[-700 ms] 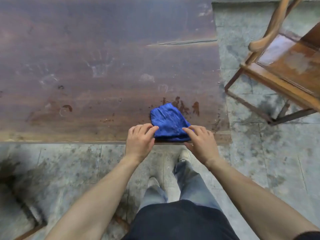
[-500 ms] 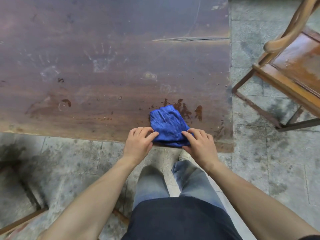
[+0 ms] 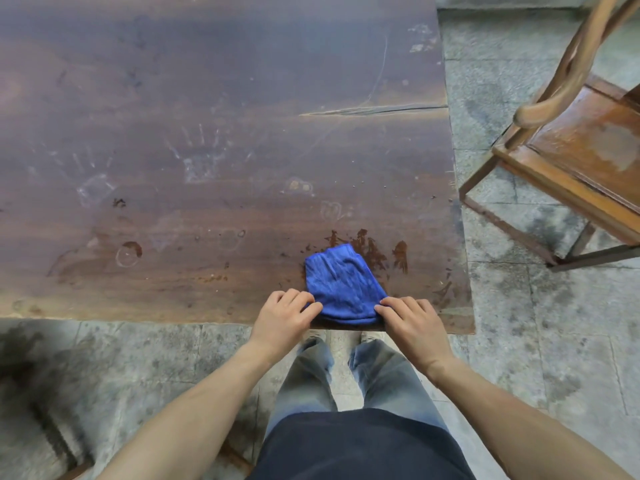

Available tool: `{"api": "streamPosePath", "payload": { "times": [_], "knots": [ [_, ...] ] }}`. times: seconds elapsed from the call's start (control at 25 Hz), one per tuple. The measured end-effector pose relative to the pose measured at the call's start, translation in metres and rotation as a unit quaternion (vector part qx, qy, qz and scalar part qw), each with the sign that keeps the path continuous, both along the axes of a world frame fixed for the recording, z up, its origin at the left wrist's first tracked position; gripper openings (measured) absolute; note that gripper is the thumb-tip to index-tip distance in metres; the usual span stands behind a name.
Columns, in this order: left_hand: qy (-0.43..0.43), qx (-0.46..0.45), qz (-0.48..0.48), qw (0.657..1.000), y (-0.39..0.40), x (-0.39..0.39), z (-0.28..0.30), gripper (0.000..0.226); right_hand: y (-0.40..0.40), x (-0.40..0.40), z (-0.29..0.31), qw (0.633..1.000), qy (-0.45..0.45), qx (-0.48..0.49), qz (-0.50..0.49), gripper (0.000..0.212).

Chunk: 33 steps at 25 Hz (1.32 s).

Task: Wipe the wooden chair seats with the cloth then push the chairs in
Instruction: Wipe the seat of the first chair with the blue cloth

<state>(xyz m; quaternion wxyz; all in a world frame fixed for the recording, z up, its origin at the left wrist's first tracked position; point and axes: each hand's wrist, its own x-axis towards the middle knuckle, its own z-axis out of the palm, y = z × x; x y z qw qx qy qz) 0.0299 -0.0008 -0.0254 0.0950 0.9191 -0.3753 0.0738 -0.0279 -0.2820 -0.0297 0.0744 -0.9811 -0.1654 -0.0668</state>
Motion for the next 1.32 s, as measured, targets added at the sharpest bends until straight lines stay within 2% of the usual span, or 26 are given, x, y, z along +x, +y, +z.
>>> {"api": "streamPosePath", "payload": {
  "times": [0.12, 0.2, 0.32, 0.4, 0.48, 0.52, 0.68, 0.84, 0.96, 1.32],
  "knots": [
    [0.108, -0.096, 0.064, 0.987, 0.002, 0.016, 0.022, 0.017, 0.009, 0.017, 0.032, 0.99, 0.05, 0.098, -0.087, 0.016],
    [0.195, -0.19, 0.119, 0.955, -0.005, 0.034, 0.048, 0.015, 0.014, 0.035, 0.064, 0.967, 0.083, 0.186, -0.155, 0.016],
    [0.315, -0.326, 0.177, 0.874, -0.021, 0.067, 0.105, 0.01, 0.016, 0.069, 0.119, 0.891, 0.12, 0.363, -0.245, 0.009],
    [0.351, -0.419, 0.183, 0.817, -0.036, 0.091, 0.148, 0.009, 0.015, 0.094, 0.161, 0.83, 0.079, 0.488, -0.258, 0.013],
    [0.34, -0.478, 0.162, 0.794, -0.048, 0.11, 0.188, 0.01, 0.014, 0.111, 0.205, 0.778, 0.039, 0.583, -0.23, 0.014],
    [0.329, -0.494, 0.148, 0.791, -0.054, 0.118, 0.205, 0.01, 0.012, 0.117, 0.224, 0.767, 0.027, 0.604, -0.215, 0.013],
    [0.28, -0.525, 0.108, 0.797, -0.077, 0.139, 0.252, 0.017, 0.004, 0.126, 0.282, 0.756, -0.026, 0.628, -0.182, 0.015],
    [0.263, -0.537, 0.067, 0.799, -0.102, 0.152, 0.273, 0.018, -0.008, 0.121, 0.3, 0.765, -0.079, 0.608, -0.195, 0.023],
    [0.289, -0.527, 0.025, 0.799, -0.127, 0.15, 0.274, 0.021, -0.023, 0.101, 0.298, 0.755, -0.131, 0.594, -0.244, 0.023],
    [0.389, -0.445, -0.129, 0.796, -0.279, 0.095, 0.269, 0.027, -0.128, -0.013, 0.293, 0.684, -0.249, 0.558, -0.399, 0.029]
  ]
}}
